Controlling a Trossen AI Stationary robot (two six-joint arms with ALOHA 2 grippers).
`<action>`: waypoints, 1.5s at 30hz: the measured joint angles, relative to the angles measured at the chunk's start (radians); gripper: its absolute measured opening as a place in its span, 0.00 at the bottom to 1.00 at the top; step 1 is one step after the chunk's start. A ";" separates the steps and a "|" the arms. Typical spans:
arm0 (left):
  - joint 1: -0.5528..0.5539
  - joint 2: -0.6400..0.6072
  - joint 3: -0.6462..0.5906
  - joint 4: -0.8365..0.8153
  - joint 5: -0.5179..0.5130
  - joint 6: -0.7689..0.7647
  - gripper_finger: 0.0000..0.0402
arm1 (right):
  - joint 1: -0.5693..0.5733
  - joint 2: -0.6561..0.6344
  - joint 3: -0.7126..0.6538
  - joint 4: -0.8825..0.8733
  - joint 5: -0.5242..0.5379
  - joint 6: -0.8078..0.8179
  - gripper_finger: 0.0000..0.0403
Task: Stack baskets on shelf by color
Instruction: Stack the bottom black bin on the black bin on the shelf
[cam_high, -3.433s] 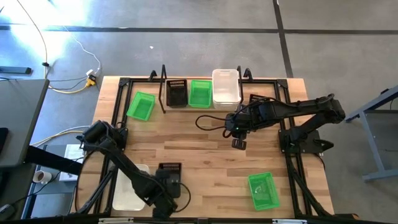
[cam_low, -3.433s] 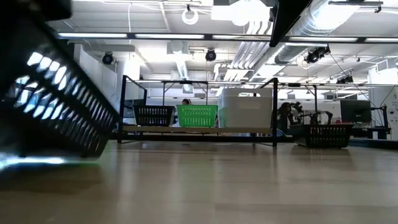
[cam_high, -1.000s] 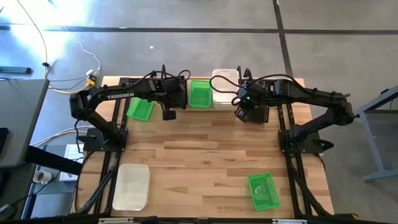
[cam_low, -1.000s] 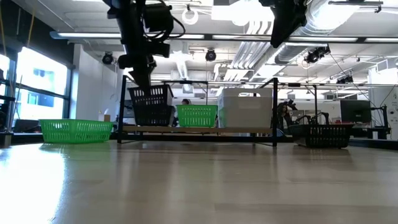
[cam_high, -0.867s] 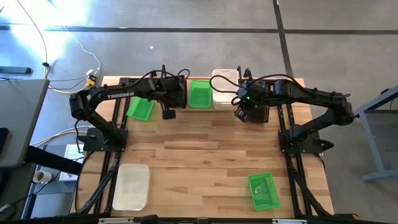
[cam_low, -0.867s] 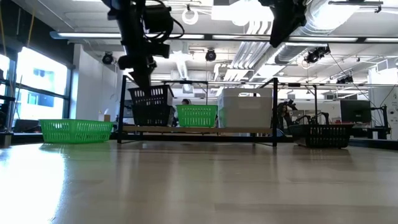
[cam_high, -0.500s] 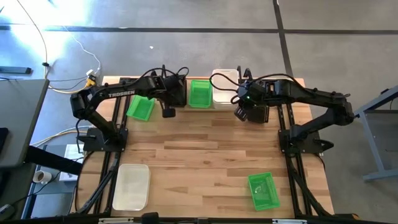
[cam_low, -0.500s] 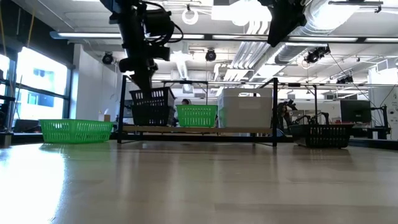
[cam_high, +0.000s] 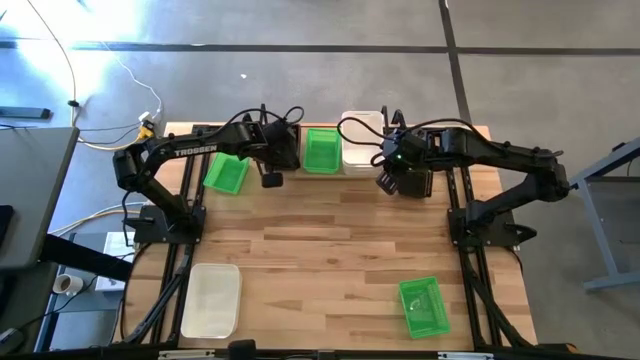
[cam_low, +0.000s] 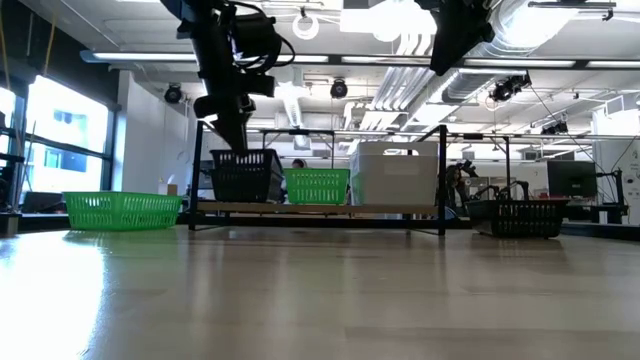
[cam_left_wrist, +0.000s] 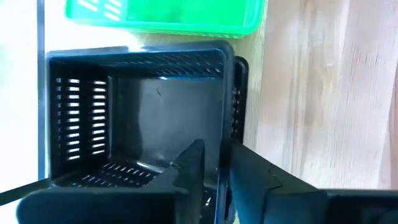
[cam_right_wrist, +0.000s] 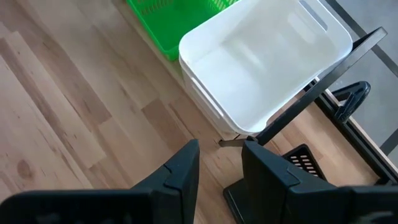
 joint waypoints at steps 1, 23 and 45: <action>0.000 0.000 0.000 0.000 0.000 0.000 0.17 | 0.000 0.000 0.000 0.000 0.000 0.000 0.27; 0.000 -0.008 0.077 -0.069 0.093 -0.055 0.49 | 0.032 0.000 0.000 -0.043 -0.076 0.056 0.27; 0.001 0.053 0.091 -0.046 -0.024 -0.087 0.48 | 0.044 0.000 0.000 -0.043 -0.067 0.057 0.27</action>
